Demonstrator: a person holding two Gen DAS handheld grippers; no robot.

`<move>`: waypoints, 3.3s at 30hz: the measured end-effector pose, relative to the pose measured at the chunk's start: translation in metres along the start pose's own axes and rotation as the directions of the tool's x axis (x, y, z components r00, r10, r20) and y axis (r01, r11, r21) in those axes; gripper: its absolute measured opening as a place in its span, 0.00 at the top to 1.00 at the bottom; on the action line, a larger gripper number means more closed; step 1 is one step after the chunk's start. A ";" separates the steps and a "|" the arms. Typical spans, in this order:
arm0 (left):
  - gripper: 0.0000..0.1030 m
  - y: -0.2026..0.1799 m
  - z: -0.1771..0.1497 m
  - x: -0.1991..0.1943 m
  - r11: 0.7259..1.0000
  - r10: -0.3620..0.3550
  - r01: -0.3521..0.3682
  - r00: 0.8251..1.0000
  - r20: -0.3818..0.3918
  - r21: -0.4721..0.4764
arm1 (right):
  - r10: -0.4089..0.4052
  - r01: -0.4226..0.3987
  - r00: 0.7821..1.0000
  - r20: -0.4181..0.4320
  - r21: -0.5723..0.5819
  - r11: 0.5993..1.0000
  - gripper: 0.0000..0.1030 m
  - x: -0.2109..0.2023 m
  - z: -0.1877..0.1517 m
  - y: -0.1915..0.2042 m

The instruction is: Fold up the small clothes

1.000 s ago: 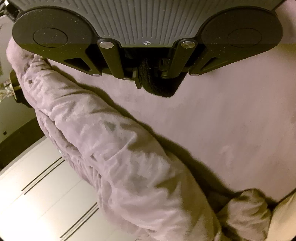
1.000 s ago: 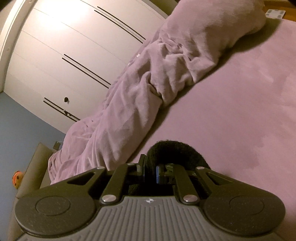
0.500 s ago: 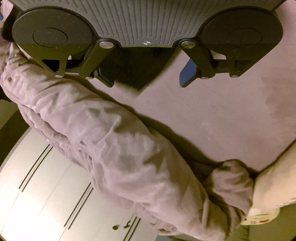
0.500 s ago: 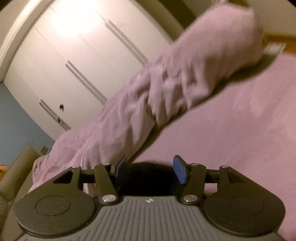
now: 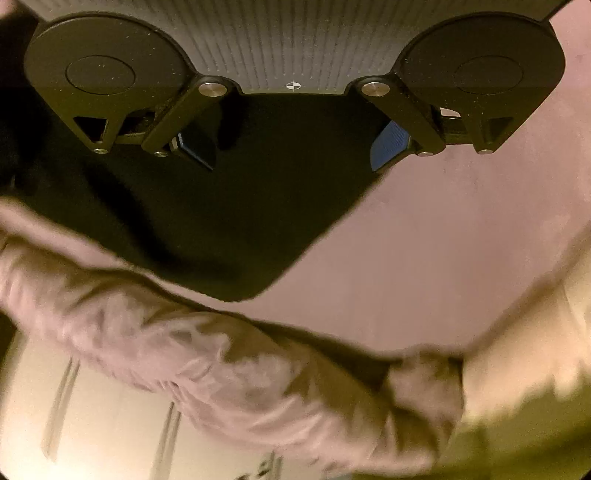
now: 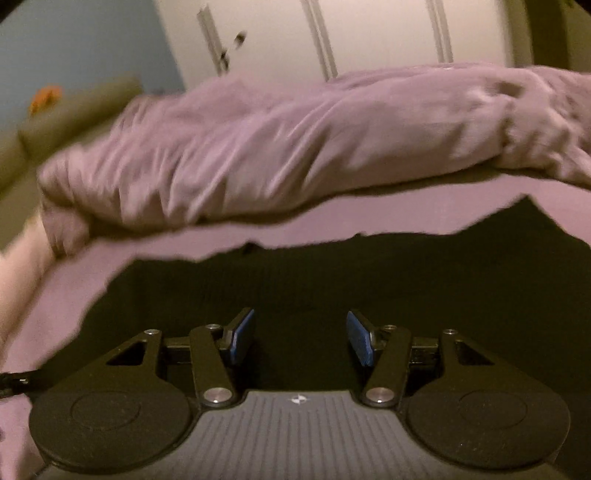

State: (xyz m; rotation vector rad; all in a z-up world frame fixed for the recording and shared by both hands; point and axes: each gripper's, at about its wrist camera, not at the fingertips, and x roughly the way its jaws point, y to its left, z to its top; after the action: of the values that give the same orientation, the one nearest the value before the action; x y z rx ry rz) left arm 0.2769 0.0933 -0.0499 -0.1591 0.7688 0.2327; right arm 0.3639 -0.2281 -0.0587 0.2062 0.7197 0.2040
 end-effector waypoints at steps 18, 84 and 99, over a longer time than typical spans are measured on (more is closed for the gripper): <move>0.07 -0.002 0.000 0.013 0.996 0.029 -0.025 0.999 -0.037 0.085 | -0.172 0.169 0.985 -0.018 -0.102 0.980 0.64 0.057 0.010 0.004; 0.16 -0.068 0.015 0.026 0.987 -0.116 0.109 0.992 0.055 0.121 | -0.298 0.262 0.906 0.300 0.154 0.953 0.64 -0.100 -0.023 -0.101; 0.18 -0.053 -0.028 0.001 0.993 0.020 -0.023 0.999 0.031 0.120 | -0.313 0.294 0.941 0.131 0.151 0.944 0.65 -0.111 -0.116 -0.072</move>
State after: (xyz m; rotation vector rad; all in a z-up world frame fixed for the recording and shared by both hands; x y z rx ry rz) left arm 0.2728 0.0361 -0.0678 -0.0335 0.7531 0.2080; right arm 0.2125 -0.3117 -0.0925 0.2283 0.6029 -0.1539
